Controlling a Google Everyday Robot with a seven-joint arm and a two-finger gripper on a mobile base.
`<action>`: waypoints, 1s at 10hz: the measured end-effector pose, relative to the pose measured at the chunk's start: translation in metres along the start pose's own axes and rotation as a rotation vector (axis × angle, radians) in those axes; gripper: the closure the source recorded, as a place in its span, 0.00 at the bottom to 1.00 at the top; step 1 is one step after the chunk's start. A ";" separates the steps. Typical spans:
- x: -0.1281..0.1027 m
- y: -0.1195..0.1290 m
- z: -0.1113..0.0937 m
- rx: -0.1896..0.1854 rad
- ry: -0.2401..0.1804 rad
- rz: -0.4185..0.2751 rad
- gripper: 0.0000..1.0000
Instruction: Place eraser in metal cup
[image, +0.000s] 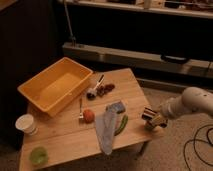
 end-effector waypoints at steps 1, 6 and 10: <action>0.002 0.001 0.001 0.003 0.002 0.001 1.00; 0.003 0.002 0.003 0.024 -0.001 -0.002 0.86; -0.001 0.002 0.006 0.024 0.017 -0.021 0.42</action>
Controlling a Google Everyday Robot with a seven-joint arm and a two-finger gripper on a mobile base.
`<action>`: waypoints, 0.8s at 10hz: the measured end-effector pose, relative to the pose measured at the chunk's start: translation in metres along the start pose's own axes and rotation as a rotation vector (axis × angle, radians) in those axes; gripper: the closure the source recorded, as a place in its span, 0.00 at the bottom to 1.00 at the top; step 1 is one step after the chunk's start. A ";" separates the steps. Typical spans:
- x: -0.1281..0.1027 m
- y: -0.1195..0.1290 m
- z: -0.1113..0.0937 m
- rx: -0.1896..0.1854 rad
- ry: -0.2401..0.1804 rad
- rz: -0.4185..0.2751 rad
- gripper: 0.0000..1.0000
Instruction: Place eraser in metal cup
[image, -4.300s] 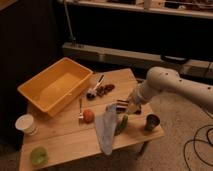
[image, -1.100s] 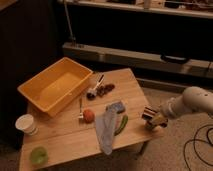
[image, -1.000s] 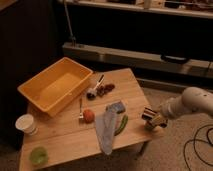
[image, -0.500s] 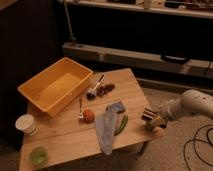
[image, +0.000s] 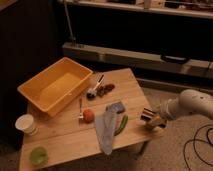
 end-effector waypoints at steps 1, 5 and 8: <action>0.001 0.000 0.000 0.000 0.003 0.000 0.35; 0.000 0.000 0.000 0.001 0.017 -0.002 0.20; 0.001 -0.001 -0.003 -0.007 0.003 -0.004 0.20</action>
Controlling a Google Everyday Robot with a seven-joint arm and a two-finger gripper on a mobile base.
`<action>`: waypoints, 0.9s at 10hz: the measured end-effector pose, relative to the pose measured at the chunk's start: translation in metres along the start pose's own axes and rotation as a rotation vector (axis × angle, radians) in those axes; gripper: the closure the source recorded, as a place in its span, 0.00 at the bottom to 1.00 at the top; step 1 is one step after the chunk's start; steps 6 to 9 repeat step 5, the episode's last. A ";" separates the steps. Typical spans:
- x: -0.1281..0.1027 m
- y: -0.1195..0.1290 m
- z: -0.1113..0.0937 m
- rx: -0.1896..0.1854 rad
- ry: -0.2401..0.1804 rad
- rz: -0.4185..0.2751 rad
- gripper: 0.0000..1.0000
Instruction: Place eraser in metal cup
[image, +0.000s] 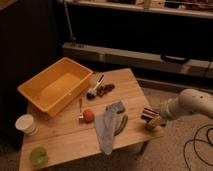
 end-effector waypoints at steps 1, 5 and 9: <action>0.000 0.000 -0.001 -0.008 -0.013 -0.002 0.20; 0.001 -0.005 -0.029 -0.019 -0.100 0.002 0.20; 0.001 -0.005 -0.029 -0.019 -0.100 0.002 0.20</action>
